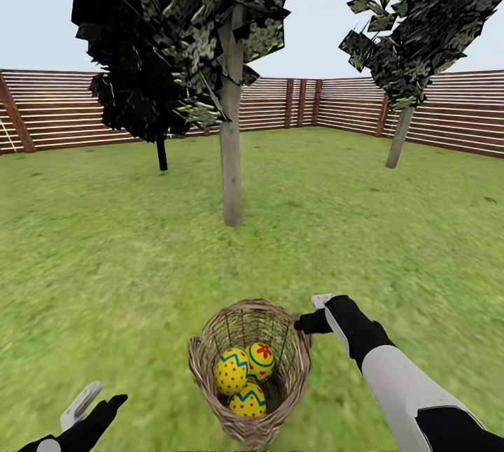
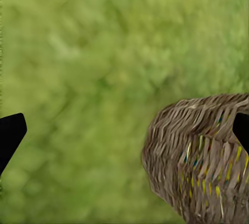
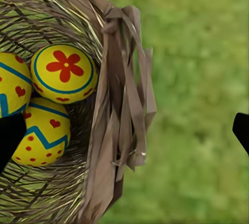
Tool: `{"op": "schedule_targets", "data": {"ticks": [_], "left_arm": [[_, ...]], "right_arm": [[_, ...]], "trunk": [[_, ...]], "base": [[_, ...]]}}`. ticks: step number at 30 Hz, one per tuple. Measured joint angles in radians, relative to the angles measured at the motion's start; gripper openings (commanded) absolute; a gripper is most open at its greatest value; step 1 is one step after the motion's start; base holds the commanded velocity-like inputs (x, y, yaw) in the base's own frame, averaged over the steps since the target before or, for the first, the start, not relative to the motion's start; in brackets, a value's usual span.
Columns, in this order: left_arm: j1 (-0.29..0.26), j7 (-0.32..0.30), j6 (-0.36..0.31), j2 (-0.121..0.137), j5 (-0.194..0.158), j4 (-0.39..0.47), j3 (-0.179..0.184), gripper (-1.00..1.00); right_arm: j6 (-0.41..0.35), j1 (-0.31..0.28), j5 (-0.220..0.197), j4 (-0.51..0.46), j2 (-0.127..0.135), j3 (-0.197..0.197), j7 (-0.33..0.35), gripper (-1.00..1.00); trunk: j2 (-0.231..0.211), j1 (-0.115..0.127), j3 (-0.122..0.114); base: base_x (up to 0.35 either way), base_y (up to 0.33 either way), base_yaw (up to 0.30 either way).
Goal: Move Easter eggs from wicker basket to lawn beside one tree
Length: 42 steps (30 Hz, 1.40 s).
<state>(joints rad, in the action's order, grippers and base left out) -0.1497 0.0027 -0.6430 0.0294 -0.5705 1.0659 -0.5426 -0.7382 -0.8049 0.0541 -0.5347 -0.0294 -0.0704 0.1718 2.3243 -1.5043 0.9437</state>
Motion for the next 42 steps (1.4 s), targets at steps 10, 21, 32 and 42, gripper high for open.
{"op": "schedule_targets", "data": {"ticks": [10,21,32,42], "left_arm": [[0.0,0.0,0.0,0.0,0.0,-0.001,0.0,1.0],[0.0,0.0,0.0,0.0,0.0,-0.001,0.0,1.0],[0.0,0.0,0.001,0.0,0.0,-0.002,0.0,1.0],[0.0,0.001,0.003,0.0,0.0,-0.005,0.003,1.0]], "right_arm": [[0.0,0.0,0.0,0.0,0.0,0.0,0.0,1.0],[0.0,0.0,0.0,0.001,0.0,-0.001,0.0,1.0],[-0.001,0.0,0.0,0.0,0.0,-0.001,0.0,1.0],[-0.002,-0.002,-0.003,-0.001,0.002,0.001,0.001,-1.0]], "trunk": [[0.07,-0.038,0.031],[0.147,-0.081,0.066],[0.177,-0.099,0.105],[0.177,-0.099,0.105]], "base": [[0.0,0.0,0.0],[0.0,0.0,0.0],[0.0,0.0,0.0],[0.0,0.0,0.0]]}}
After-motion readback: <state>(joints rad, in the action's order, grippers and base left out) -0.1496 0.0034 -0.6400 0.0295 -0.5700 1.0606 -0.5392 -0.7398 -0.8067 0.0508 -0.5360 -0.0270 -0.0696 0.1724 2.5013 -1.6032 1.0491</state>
